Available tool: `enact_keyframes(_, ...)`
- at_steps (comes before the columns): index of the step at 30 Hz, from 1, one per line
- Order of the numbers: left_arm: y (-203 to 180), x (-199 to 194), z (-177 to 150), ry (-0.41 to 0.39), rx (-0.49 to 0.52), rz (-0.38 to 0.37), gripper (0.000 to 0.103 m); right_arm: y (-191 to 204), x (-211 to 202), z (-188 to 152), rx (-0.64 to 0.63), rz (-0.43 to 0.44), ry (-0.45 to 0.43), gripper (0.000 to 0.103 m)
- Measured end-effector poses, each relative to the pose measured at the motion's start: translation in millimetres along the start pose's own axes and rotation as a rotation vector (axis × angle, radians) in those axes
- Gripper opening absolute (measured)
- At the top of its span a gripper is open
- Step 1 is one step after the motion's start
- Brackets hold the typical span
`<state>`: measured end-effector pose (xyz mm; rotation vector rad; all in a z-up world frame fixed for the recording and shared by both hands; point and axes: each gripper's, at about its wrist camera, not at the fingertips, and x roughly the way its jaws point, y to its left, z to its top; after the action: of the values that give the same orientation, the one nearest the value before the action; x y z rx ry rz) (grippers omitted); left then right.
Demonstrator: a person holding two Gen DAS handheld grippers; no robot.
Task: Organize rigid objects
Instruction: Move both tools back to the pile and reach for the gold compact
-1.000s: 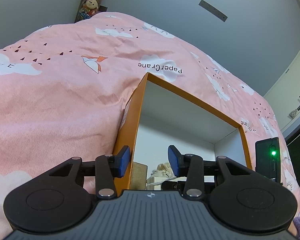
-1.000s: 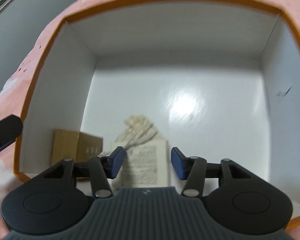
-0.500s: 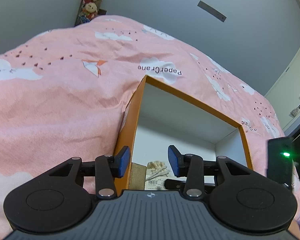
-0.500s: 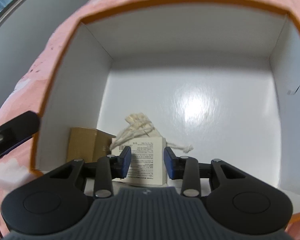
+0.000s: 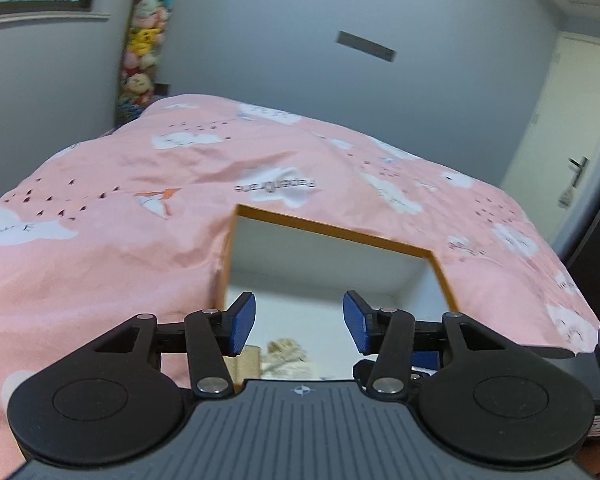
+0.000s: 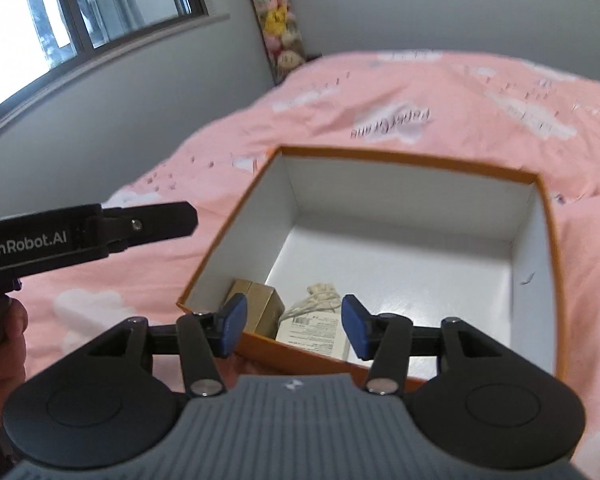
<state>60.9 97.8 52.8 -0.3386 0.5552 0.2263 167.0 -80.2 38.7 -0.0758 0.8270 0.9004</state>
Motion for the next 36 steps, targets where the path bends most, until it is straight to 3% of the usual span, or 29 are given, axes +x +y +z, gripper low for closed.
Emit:
enact_keyframes(5,-11.2,-15.8,-11.1,0.004,0.060,-0.029,0.057,5.2,-24.4,-22.1,-0.044,-0.043,-0.045,0.053)
enact_keyframes(13,-2.7,-12.0,-39.9,0.178,0.037,-0.109,0.057,-12.4,-40.6,-57.3,0.039,-0.146,0.096,0.053)
enact_keyframes(20,10.1,16.2,-73.5,0.373,0.007,-0.064,0.057,-38.7,-34.6,-90.1,0.225,-0.130,0.258,0.052)
enact_keyframes(25,23.8,32.3,-94.2,0.486,-0.084,-0.051,0.057,-49.6,-18.7,-99.3,0.288,-0.115,0.360,0.052)
enact_keyframes(29,29.7,37.9,-103.7,0.553,-0.123,0.000,0.063,-52.6,-9.2,-107.4,0.321,-0.095,0.397,0.052)
enact_keyframes(36,34.5,43.9,-125.1,0.619,-0.175,0.034,0.063,-53.0,3.5,-108.0,0.332,-0.098,0.419,0.052)
